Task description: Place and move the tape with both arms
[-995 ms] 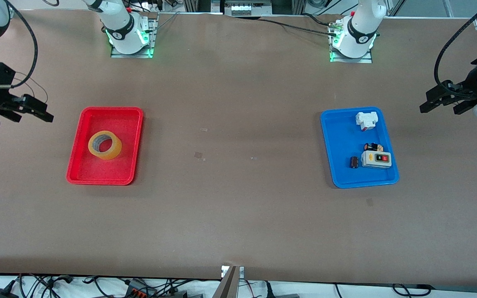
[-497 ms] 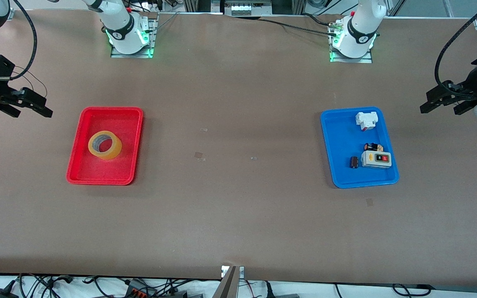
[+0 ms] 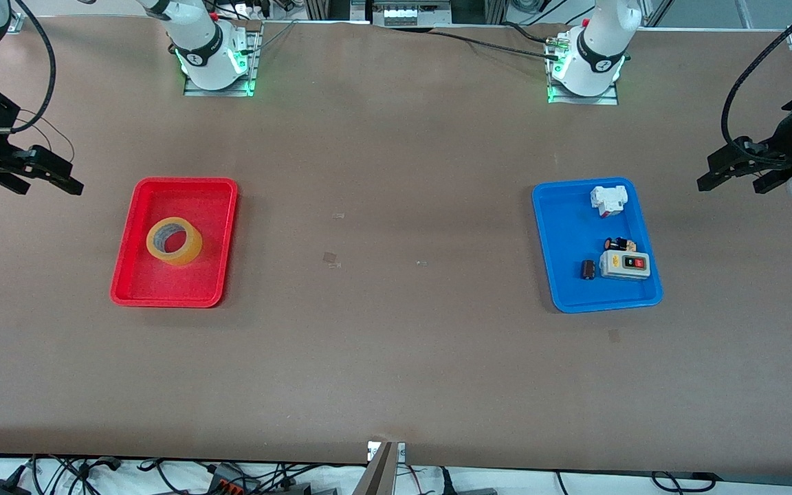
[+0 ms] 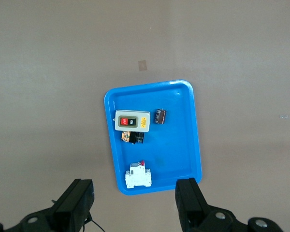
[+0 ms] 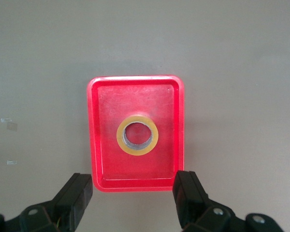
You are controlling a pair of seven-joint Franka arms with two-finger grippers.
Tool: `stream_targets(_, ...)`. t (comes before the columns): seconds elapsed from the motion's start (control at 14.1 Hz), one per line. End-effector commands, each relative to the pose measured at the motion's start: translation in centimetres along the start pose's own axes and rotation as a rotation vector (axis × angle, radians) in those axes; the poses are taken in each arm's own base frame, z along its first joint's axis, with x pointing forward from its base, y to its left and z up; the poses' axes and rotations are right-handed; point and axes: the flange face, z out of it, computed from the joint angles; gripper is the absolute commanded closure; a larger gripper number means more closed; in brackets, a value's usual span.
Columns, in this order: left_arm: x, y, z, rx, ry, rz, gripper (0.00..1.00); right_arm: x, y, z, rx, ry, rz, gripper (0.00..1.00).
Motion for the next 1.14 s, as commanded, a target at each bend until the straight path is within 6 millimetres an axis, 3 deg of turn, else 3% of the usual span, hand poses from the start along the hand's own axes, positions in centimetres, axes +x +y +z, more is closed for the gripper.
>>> stream_targets(0.0,0.2,0.3,0.0,0.029,0.006,0.004,0.0,-0.7,0.2,-0.9,0.01,0.006,-0.013,0.0)
stream_targets(0.36,0.2,0.2,0.3,0.029,0.002,0.0,0.0,-1.0,-1.0,-1.3,0.007,0.008,-0.036,0.0)
stream_targets(1.07,0.2,0.0,0.4,0.028,-0.001,-0.003,0.0,-1.8,-1.1,-1.4,0.002,-0.029,-0.039,0.0)
